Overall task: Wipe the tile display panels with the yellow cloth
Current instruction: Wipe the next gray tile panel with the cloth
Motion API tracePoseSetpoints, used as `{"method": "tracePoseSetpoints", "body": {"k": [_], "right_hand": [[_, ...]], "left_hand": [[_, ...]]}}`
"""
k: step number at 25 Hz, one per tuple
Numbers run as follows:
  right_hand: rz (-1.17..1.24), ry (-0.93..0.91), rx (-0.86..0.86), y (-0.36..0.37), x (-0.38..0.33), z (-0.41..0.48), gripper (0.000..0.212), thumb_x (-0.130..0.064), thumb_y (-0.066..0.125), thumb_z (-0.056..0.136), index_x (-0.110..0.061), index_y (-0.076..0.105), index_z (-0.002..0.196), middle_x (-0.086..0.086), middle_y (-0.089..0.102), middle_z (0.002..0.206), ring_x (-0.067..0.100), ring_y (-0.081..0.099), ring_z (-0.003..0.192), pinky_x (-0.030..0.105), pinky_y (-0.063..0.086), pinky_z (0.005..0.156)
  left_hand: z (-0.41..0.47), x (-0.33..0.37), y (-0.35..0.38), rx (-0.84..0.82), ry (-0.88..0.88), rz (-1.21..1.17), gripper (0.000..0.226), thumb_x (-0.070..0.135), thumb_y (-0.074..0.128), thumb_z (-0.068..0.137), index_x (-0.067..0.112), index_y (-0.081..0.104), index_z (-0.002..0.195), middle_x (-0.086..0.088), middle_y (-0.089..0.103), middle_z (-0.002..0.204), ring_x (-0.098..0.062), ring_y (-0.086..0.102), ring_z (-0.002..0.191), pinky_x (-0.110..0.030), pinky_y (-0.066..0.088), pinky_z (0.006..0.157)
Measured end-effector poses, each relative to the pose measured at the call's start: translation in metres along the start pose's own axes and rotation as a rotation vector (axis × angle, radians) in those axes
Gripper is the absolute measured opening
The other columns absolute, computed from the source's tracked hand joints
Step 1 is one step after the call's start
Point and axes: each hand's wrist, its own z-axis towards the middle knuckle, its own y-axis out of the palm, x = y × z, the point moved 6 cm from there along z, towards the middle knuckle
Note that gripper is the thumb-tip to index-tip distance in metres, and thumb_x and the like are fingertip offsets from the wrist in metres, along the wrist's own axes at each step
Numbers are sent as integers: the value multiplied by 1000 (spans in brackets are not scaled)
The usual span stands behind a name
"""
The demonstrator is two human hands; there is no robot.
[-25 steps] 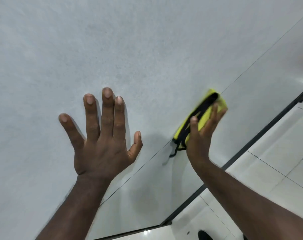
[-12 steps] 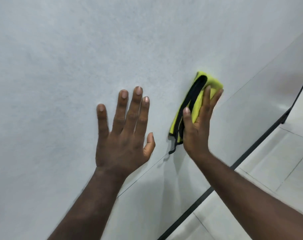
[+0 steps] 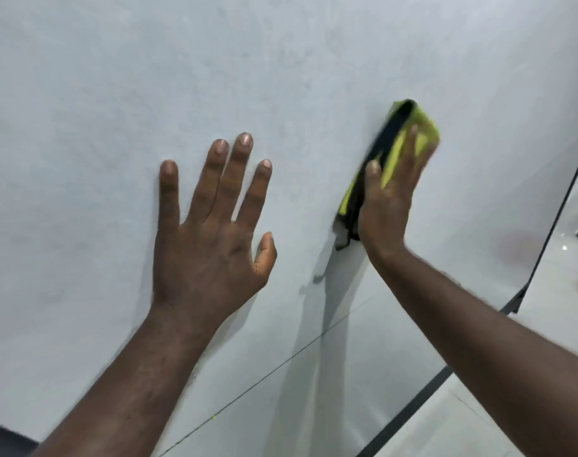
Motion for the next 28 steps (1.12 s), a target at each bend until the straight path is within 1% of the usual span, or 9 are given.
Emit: {"method": "tracePoseSetpoints", "body": {"k": [3,7,11,12,14,16,20,25,28], "right_hand": [[-188,-543,-277,24,-44,-40,70,-17,57,109,-14,21,169,6,-15,175,24,-8,165,50,11,133],[24,-6,32,29,-56,-17,70,-30,51,109,-26,18,170,3,-15,178,8,-7,163,45,11,133],[-309,-673,-301,60,-87,-79,68,-28,56,109,-17,24,168,5,-12,176,27,-4,165,44,12,134],[-318,-670,-285,54,-84,-72,69,-33,55,109,-19,22,168,5,-12,176,26,-4,165,40,11,133],[-141,-291,-68,40,-77,-33,70,-40,49,109,-25,17,169,6,-13,177,18,-7,165,35,8,133],[-60,-106,38,48,-96,-26,71,-37,49,109,-25,15,170,5,-15,177,16,-9,164,45,9,134],[-329,-665,-266,74,-102,-87,71,-29,56,109,-18,18,169,6,-14,175,28,-7,165,55,12,132],[-84,-152,41,53,-92,-37,74,-43,49,108,-25,13,171,6,-18,177,14,-10,164,48,9,134],[-281,-527,-230,70,-86,-87,74,-38,52,110,-27,12,170,-1,-21,176,24,-12,165,58,12,132]], "left_hand": [[-10,-38,-21,33,-97,-1,88,48,51,103,15,12,175,-9,-6,182,-28,-5,169,-67,-10,129],[-29,-74,-28,48,-83,-2,87,52,47,107,18,5,175,-10,-7,182,-30,-5,169,-66,-9,130],[-38,-77,-22,97,-35,45,80,51,33,112,12,2,175,-14,-6,182,-33,-1,168,-66,-6,131],[-38,-75,-21,106,-36,35,80,50,33,112,12,1,174,-14,-7,182,-33,-2,168,-65,-7,131],[-39,-73,-22,115,-43,14,82,50,34,111,11,-2,174,-15,-9,181,-33,-5,168,-64,-9,131],[-39,-73,-23,122,-36,25,83,50,33,111,10,-3,174,-16,-9,181,-35,-4,168,-65,-9,130],[-39,-73,-21,125,-33,26,81,48,31,111,9,-2,174,-17,-10,181,-35,-5,168,-66,-9,130],[-39,-74,-22,97,-29,8,87,51,35,109,8,-6,173,-18,-14,180,-36,-9,167,-65,-12,129],[-43,-71,-19,76,-27,19,88,53,38,108,9,-2,174,-19,-12,180,-38,-8,167,-68,-7,130]]}}
